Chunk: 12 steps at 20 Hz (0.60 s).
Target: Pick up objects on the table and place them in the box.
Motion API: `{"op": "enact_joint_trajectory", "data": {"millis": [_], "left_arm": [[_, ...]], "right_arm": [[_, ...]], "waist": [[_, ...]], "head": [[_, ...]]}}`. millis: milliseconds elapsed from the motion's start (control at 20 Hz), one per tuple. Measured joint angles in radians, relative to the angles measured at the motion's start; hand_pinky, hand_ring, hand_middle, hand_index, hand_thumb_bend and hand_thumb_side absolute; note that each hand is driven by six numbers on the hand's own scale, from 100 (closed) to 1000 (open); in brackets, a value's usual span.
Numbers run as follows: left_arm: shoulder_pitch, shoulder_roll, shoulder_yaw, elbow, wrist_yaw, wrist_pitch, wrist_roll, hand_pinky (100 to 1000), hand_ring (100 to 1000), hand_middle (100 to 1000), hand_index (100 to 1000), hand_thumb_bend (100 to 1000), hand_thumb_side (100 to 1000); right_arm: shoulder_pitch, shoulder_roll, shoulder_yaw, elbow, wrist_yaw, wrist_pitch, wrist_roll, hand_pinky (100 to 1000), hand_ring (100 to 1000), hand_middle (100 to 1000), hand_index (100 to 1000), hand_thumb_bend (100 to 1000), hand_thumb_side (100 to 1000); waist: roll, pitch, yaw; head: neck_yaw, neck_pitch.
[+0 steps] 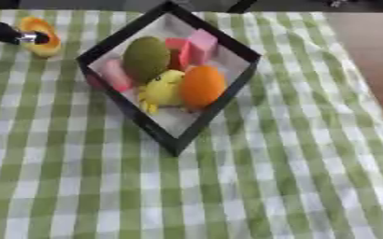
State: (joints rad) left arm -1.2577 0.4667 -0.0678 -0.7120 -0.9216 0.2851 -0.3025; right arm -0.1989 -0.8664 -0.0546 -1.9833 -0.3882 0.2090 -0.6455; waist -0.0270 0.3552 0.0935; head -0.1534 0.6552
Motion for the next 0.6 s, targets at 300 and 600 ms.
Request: {"op": "enact_joint_trajectory", "data": {"millis": [300,600], "left_arm": [[0.0,-0.001,0.011,0.014,-0.008,0.04,0.011,826,841,772,847,730,557],[0.001,-0.003,0.011,0.038,-0.025,0.06,-0.038,803,794,719,795,621,542]], "right_arm": [[-0.01,0.003,0.006,0.0,0.006,0.001,0.001,815,776,762,810,100,592],[-0.012,0.009,0.006,0.0,0.013,0.003,-0.002,815,775,761,810,100,595]], "waist": [[0.0,0.019,-0.015],[0.0,0.028,-0.017]], "head": [[0.014,-0.011],[0.021,-0.017]]}}
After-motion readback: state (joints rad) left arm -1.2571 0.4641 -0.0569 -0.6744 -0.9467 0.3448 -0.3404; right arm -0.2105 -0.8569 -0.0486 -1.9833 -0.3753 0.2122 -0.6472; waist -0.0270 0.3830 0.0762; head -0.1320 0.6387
